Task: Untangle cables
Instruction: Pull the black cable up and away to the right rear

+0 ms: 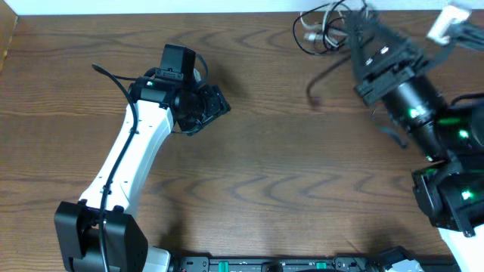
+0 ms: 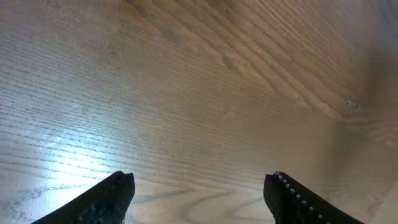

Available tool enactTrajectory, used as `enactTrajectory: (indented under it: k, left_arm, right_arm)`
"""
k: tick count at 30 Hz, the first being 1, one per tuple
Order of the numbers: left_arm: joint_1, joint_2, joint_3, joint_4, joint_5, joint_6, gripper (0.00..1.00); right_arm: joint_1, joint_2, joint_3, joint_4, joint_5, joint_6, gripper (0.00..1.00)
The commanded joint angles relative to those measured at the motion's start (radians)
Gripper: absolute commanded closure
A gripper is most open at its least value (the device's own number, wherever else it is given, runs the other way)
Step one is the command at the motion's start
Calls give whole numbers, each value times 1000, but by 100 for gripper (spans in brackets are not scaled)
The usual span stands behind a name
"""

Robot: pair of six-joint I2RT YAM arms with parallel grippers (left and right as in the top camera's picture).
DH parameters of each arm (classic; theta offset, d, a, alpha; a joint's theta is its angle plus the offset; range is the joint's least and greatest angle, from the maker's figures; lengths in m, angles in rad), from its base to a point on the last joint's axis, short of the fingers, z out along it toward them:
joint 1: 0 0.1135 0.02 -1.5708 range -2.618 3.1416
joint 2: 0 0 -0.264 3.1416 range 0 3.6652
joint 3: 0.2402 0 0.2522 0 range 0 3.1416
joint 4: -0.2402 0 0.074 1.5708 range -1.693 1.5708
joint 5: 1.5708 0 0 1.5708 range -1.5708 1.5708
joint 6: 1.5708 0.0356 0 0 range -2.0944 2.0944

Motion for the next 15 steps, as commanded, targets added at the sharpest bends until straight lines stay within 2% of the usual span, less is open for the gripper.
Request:
enactTrajectory:
  k: [1,3,6,9,11,15]
  left_arm:
    - [2,5,-6,-1,-39,-49,29]
    - [2,5,-6,0,-37,-67,28]
    - [1,5,-6,-2,-37,-69,28]
    - [1,5,-6,-7,-37,-69,28]
    - [2,5,-6,-9,-37,-69,29]
    - [1,5,-6,-8,-37,-69,28]
  right_arm:
    - [43,90,-14,-75,-2,87,99]
    - [48,116,-14,-2,-59,153,99]
    - [31,127,-14,296,-173,172,99]
    - [7,105,-13,591,-196,177,98]
    - [-8,80,-13,640,-174,177,99]
    - [-18,14,-14,468,-152,83,99]
